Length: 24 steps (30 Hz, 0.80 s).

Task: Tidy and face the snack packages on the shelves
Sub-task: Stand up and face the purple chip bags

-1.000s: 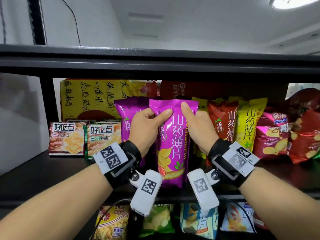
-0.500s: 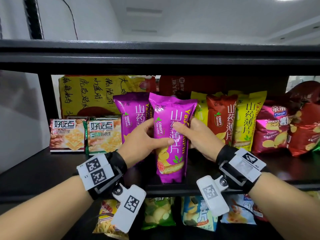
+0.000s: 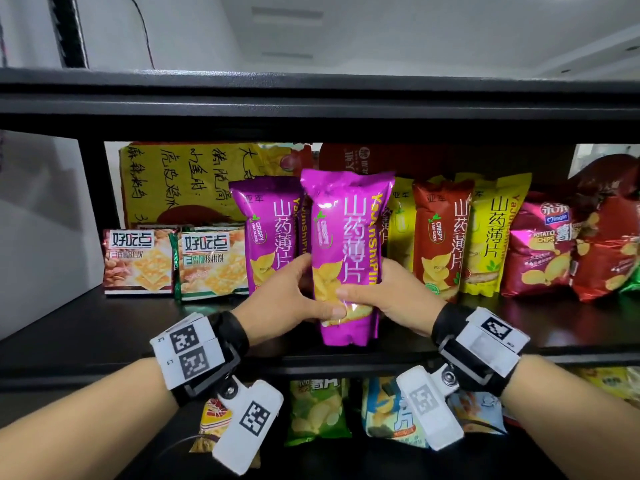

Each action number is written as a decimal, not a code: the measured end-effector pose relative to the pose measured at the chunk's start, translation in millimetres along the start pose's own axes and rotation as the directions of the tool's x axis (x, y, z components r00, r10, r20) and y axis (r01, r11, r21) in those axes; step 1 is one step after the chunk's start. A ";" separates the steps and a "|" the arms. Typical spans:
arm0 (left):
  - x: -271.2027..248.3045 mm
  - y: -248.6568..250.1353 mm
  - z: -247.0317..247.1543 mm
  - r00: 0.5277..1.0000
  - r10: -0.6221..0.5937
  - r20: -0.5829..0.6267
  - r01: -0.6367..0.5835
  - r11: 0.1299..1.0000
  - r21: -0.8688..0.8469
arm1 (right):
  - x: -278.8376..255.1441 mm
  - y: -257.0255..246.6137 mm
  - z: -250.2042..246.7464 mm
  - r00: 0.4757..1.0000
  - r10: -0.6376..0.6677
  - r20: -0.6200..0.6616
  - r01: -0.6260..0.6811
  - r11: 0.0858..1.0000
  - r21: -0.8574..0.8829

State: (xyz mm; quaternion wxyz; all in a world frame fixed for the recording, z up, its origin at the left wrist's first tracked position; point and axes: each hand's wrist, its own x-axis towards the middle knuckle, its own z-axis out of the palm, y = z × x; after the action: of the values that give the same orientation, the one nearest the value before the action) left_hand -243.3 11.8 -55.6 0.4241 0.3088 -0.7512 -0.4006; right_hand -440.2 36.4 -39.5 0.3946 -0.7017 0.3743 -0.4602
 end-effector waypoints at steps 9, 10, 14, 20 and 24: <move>-22.4 67.2 -14.8 0.819 0.574 0.019 -0.522 0.730 0.441 | -2.7 -81.0 -15.7 0.958 0.283 -0.041 -0.252 0.902 0.352; -23.9 71.4 -14.0 0.791 0.603 0.098 -0.564 0.660 0.497 | -4.0 -88.1 -16.8 0.954 0.299 -0.007 -0.275 0.886 0.374; -19.5 85.0 -7.6 0.725 0.671 0.158 -0.628 0.549 0.551 | -10.9 -104.9 -14.7 0.943 0.330 0.035 -0.312 0.849 0.425; -14.2 100.3 -4.1 0.598 0.779 0.187 -0.694 0.387 0.607 | -12.6 -111.3 -17.8 0.934 0.356 0.018 -0.339 0.871 0.355; -17.2 106.4 -8.5 0.540 0.838 0.081 -0.702 0.395 0.593 | -14.0 -110.7 -22.4 0.966 0.256 0.038 -0.250 0.884 0.395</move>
State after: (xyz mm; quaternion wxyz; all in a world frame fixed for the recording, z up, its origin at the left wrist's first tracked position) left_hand -241.2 74.8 32.2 0.5339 0.0767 -0.8332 0.1221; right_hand -447.4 89.3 60.9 0.5821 -0.5488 0.3646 -0.4764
